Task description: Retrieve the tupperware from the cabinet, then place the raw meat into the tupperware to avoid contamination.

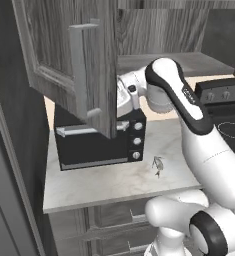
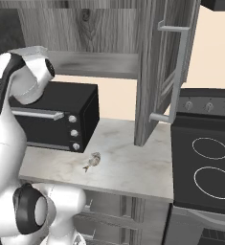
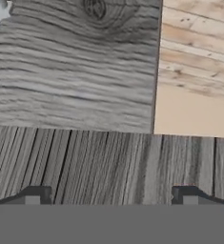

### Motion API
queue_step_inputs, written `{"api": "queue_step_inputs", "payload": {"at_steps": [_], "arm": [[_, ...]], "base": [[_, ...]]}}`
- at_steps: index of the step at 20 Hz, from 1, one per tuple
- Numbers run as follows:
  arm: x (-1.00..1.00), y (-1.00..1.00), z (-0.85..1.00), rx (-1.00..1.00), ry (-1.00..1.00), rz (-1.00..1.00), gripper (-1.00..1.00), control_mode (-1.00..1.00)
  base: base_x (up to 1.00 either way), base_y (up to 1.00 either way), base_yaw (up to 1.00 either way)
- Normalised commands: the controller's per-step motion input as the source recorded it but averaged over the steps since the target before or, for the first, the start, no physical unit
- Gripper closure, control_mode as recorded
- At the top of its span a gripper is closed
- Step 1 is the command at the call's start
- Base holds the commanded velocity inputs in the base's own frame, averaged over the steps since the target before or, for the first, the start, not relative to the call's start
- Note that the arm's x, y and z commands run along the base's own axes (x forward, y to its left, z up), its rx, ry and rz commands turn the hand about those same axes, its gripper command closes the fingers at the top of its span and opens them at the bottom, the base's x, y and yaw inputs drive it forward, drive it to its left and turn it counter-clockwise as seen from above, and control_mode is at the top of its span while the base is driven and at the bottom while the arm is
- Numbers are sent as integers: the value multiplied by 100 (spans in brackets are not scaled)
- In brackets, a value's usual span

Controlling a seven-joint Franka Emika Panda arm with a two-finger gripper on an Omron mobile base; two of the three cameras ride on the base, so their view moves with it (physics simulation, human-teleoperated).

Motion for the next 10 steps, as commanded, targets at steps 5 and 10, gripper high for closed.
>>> {"api": "queue_step_inputs", "payload": {"at_steps": [5, 10], "arm": [[-10, 37, -17, 0, -2, -32, -100, -100], [-1, 40, -15, 0, -1, -31, -100, -100]], "base": [[0, 0, 0], [0, 0, 0]]}}
